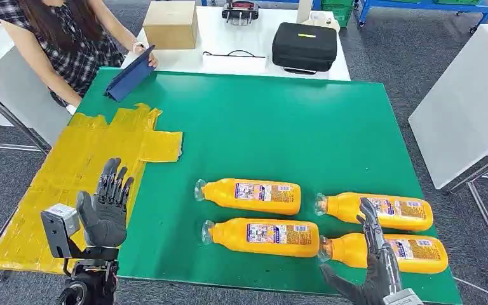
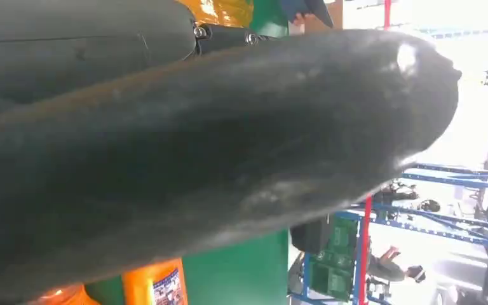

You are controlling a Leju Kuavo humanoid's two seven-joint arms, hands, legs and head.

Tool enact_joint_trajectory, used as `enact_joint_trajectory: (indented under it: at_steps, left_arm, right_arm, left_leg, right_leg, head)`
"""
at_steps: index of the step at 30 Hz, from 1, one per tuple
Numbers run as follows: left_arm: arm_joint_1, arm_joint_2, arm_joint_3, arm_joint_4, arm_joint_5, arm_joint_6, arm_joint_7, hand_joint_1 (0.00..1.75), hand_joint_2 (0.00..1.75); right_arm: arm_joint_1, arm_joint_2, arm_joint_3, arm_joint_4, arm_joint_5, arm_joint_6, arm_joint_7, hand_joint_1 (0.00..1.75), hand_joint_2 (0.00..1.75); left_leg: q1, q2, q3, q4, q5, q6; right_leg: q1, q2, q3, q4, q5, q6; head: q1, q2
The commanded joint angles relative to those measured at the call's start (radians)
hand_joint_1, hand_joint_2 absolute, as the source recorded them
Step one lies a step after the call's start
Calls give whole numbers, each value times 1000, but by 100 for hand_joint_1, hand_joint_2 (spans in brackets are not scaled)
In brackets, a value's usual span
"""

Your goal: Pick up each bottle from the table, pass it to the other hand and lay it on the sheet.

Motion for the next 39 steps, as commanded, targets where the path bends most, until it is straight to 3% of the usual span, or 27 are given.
enact_joint_trajectory:
  at_steps: [1,6,7,10,12,13,19,20,29,32,36,39]
  left_arm:
    - [-24,17,9,54,13,3,-20,0,0]
    - [-18,16,17,37,14,6,-18,0,0]
    - [-18,16,17,37,14,6,-18,0,0]
    - [-19,7,37,39,16,5,-16,0,0]
    - [-18,5,46,36,16,1,-15,0,0]
    - [-18,5,47,35,16,-1,-15,0,0]
    - [-19,-2,59,34,12,-9,-14,0,0]
    - [-18,-5,64,30,11,-11,-14,0,0]
    - [-20,-20,84,17,-2,-23,-7,0,0]
    - [-23,-23,85,20,-8,-36,-4,0,0]
    - [-34,-18,98,24,-4,-42,-5,0,0]
    - [-32,-21,105,14,-5,-45,-4,0,0]
  right_arm:
    - [-5,-60,11,20,38,-29,61,0,175]
    - [6,-79,-16,20,55,-12,87,0,175]
    - [6,-79,-16,20,55,-12,87,0,175]
    - [3,-81,-35,32,107,7,126,0,175]
    - [11,-89,-51,27,157,24,154,0,175]
    - [14,-89,-58,23,160,25,154,0,175]
    - [32,-99,-86,20,231,43,191,0,175]
    - [31,-111,-102,32,236,50,197,0,175]
    - [18,-142,-152,73,241,79,196,0,175]
    - [21,-121,-174,66,254,101,201,0,175]
    - [-21,-127,-166,92,304,145,222,0,175]
    - [-40,-132,-174,105,325,173,233,0,175]
  left_leg:
    - [0,2,7,-1,-3,-2]
    - [0,0,7,-1,-3,-2]
    - [0,1,13,-1,-6,-3]
    - [0,1,5,-1,-2,-1]
    - [0,2,12,-2,-6,-3]
    - [0,1,7,-1,-3,-2]
    - [0,1,11,-1,-5,-3]
    - [0,0,5,-1,-2,-1]
    - [0,1,9,-1,-4,-2]
    - [0,0,5,-1,-2,-1]
    - [0,1,9,-2,-4,-2]
    - [0,2,4,-1,-2,-1]
  right_leg:
    - [0,0,8,-2,-2,-2]
    - [0,-1,6,-2,-3,-1]
    - [1,-1,13,-3,-5,-2]
    - [0,0,4,-2,-2,-1]
    - [1,0,12,-3,-5,-2]
    - [0,0,7,-2,-2,-1]
    - [0,0,11,-3,-4,-2]
    - [0,-1,5,-1,-2,-1]
    - [0,-1,10,-3,-3,-1]
    - [0,-1,3,-2,-1,-1]
    - [1,0,9,-4,-3,-2]
    - [0,1,4,-2,-1,-1]
  head:
    - [0,0]
    - [0,0]
    - [0,0]
    - [0,0]
    - [0,0]
    - [0,0]
    - [0,0]
    - [0,0]
    - [0,0]
    - [0,0]
    - [0,0]
    - [0,0]
